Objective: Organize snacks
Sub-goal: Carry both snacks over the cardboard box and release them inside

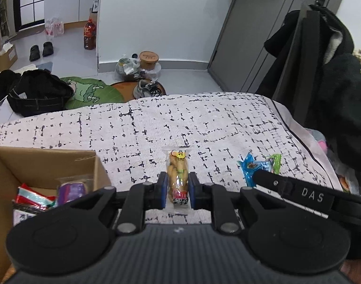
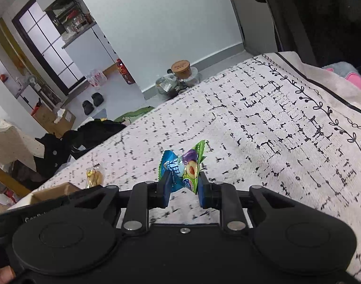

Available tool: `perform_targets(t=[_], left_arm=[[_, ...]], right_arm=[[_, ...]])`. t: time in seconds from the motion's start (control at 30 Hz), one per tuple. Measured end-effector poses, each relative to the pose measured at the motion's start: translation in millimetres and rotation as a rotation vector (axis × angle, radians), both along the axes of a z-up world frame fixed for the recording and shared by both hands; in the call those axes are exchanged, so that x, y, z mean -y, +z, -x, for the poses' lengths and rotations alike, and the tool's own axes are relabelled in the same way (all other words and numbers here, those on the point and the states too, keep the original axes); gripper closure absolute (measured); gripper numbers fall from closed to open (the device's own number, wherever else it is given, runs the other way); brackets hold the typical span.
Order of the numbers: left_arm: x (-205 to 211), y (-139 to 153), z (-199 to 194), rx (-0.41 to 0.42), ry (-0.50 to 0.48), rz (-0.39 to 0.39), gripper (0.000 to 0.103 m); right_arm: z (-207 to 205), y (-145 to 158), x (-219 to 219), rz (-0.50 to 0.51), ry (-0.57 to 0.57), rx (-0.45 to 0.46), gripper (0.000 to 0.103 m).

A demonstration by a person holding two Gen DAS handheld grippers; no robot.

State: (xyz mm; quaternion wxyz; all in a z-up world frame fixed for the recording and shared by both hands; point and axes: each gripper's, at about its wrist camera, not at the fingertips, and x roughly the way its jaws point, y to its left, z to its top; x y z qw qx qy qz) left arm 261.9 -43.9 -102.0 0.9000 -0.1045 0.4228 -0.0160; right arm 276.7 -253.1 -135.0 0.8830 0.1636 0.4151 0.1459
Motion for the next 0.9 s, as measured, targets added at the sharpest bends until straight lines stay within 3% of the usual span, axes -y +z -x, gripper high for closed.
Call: perform_targets(t=[0.37, 0.9], left_arm=[[-18, 29, 36, 0.048, -0.023, -0.007, 0.086], [-68, 56, 88, 0.102, 0.063, 0.005, 0.086]], right_arm=[[29, 29, -12, -0.023, 0.006, 0.054, 0.081], [67, 49, -49, -0.021, 0.078, 0.099, 0.080]])
